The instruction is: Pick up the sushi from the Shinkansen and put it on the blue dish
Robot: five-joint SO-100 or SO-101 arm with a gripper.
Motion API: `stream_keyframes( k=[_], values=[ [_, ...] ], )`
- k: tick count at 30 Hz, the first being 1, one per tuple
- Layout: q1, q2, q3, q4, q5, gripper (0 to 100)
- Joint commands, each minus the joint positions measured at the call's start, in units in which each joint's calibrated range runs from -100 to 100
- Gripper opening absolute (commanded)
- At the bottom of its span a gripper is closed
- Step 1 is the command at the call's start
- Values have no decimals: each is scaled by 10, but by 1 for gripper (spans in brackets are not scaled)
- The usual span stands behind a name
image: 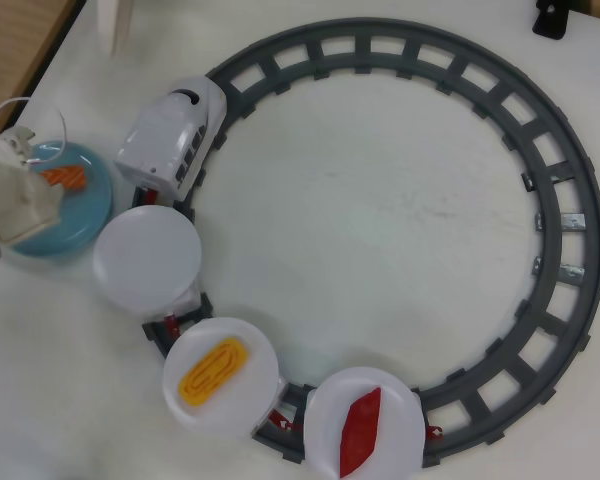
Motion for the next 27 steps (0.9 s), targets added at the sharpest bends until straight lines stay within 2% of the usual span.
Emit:
stream_keyframes(
  k=[1, 8, 17, 27],
  values=[
    [8, -133, 12, 45, -1, 25],
    [36, -327, 171, 101, -15, 25],
    [88, -580, 454, 97, -17, 25],
    [-5, -782, 647, 121, -32, 25]
  ],
)
